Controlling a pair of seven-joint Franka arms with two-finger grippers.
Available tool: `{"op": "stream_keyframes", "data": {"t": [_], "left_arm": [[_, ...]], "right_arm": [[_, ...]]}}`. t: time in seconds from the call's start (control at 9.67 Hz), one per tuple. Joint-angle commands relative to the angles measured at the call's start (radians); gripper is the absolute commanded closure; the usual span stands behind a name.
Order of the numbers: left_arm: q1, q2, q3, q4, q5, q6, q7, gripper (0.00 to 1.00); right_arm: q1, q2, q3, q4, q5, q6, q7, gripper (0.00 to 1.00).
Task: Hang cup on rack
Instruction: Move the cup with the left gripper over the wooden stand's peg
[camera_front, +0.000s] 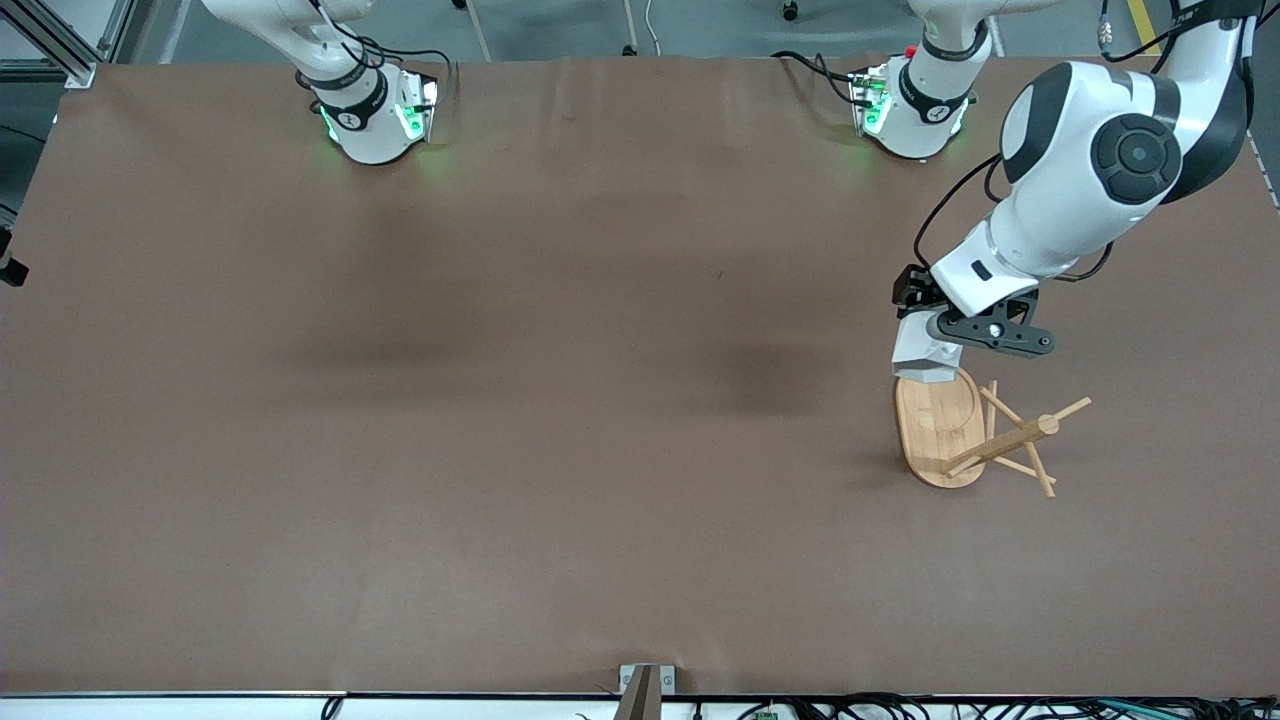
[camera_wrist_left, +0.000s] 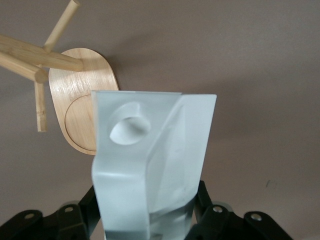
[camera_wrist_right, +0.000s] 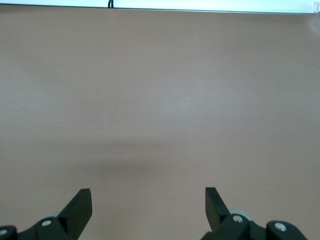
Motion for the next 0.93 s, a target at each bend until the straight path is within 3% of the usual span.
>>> {"op": "stream_keyframes", "data": {"t": [0.0,0.21,0.83], "left_arm": [[-0.039,0.014,0.064,-0.035,-0.014,0.031,0.082,1.0],[-0.079,0.037,0.096,-0.034,-0.017,0.073,0.121,1.0],[-0.138,0.091,0.205,-0.018,-0.07,0.142,0.339,0.99]], "right_arm": [[-0.025,-0.025,0.04,-0.067,-0.023,0.001,0.035,0.0],[-0.154,-0.037,0.169,-0.082,-0.03,-0.003,0.034,0.0],[-0.159,-0.029,0.191,-0.082,-0.05,0.001,0.05,0.0]]}}
